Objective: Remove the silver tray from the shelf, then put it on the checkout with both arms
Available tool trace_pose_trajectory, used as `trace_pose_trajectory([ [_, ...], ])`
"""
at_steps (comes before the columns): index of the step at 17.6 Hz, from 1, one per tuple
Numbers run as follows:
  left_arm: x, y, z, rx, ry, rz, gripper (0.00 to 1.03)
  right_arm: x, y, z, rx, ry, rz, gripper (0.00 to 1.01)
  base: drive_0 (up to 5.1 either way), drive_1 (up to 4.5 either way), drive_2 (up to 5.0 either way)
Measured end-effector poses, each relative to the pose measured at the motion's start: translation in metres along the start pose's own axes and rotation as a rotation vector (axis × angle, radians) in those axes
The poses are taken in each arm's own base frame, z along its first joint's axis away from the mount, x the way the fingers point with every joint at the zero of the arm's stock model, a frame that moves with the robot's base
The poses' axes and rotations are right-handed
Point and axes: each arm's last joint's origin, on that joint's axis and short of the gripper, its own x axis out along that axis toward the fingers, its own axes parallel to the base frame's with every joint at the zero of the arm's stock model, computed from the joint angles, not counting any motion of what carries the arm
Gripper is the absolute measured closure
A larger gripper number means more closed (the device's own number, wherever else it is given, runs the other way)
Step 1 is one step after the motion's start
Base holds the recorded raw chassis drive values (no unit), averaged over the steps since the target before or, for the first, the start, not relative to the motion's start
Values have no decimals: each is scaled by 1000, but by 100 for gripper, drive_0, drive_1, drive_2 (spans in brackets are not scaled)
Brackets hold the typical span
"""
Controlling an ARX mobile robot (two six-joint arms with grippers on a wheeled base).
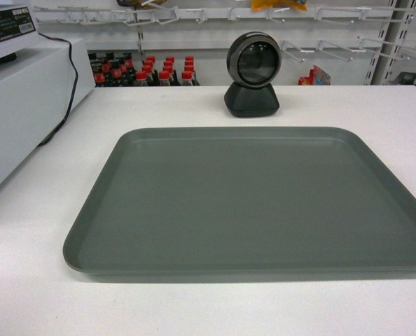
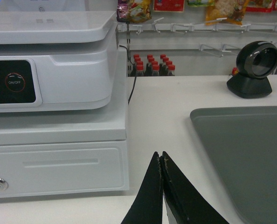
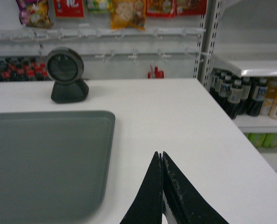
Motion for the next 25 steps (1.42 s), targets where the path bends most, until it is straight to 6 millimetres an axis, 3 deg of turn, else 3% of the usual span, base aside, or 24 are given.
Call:
trace_pose_trajectory([
  [1,-3,0,-7,0,-12,-1,101,-2,0,-7,0,10,0,99,0,0,0],
  [13,-24,0,-10,0,22,3,101,-28,0,-8,0,0,1,99,0,0,0],
  [22,-30,0,-10,3,-1,2,101,-28,0,-8,0,2,0,99,0,0,0],
  [23,-30,0,-10,3,-1,2,97,-28,0,-8,0,2,0,87,0,0,0],
  [25,-30,0,-10,3,-1,2,70,-28,0,-8,0,2,0,59,0,0,0],
])
